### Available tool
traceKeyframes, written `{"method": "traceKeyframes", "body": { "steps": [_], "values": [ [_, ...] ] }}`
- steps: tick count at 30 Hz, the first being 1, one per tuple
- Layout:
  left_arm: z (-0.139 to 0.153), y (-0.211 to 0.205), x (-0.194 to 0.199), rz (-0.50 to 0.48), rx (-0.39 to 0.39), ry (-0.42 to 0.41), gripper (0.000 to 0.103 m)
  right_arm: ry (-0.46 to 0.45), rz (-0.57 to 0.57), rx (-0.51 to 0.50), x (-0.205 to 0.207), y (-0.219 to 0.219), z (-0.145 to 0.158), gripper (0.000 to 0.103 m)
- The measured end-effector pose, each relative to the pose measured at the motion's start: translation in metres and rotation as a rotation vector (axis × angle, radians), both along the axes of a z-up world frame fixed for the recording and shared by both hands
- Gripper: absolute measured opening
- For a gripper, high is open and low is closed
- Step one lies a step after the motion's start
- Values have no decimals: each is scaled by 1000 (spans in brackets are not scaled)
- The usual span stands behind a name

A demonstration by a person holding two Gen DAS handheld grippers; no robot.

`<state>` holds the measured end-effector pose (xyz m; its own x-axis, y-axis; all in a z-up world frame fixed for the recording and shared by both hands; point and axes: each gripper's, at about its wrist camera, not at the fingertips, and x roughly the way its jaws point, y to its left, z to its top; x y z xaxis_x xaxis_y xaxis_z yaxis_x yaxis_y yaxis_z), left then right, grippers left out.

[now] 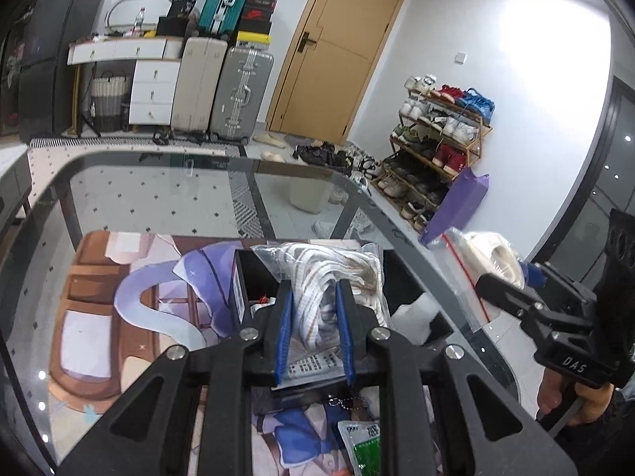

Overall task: Organize soft objects
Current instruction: 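Carry both bags over the black box with both grippers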

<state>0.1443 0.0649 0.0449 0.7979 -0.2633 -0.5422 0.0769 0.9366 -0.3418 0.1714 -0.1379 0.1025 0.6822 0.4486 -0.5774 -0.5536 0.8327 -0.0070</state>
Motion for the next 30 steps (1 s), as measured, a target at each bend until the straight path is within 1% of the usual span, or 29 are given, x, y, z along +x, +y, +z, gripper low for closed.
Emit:
{"method": "traceKeyframes", "body": {
  "steps": [4, 5, 10, 12, 15, 19, 21, 22, 23, 24, 25, 26, 30],
  "values": [
    [-13, -6, 12, -8, 12, 49, 18, 9, 11, -16, 13, 11, -4, 59],
    [-17, -10, 15, -9, 29, 63, 19, 11, 15, -20, 16, 14, -5, 59],
    [-22, -21, 19, -42, 44, 90, 19, 18, 36, -42, 33, 32, -10, 59],
    [-27, -26, 22, -52, 58, 114, 20, 26, 44, -47, 40, 37, -13, 59],
    [-26, -33, 23, -53, 107, 121, 21, 41, 52, -59, 47, 48, -22, 59],
    [-25, -34, 22, -60, 129, 136, 26, 60, 63, -87, 58, 58, -35, 59],
    [-23, -32, 20, -55, 128, 136, 27, 74, 66, -92, 62, 60, -41, 59],
    [-21, -31, 19, -44, 137, 140, 29, 80, 64, -97, 68, 60, -43, 59],
    [-20, -29, 18, -40, 139, 144, 33, 86, 64, -100, 69, 61, -46, 59],
    [-18, -27, 15, -39, 137, 143, 34, 93, 65, -102, 71, 61, -49, 59],
    [-16, -26, 13, -41, 135, 137, 38, 98, 62, -107, 72, 60, -52, 59],
    [-14, -25, 10, -35, 143, 129, 47, 102, 59, -109, 74, 59, -55, 59],
    [-7, -20, 1, -27, 163, 100, 51, 116, 64, -110, 76, 60, -62, 59]
  ]
}}
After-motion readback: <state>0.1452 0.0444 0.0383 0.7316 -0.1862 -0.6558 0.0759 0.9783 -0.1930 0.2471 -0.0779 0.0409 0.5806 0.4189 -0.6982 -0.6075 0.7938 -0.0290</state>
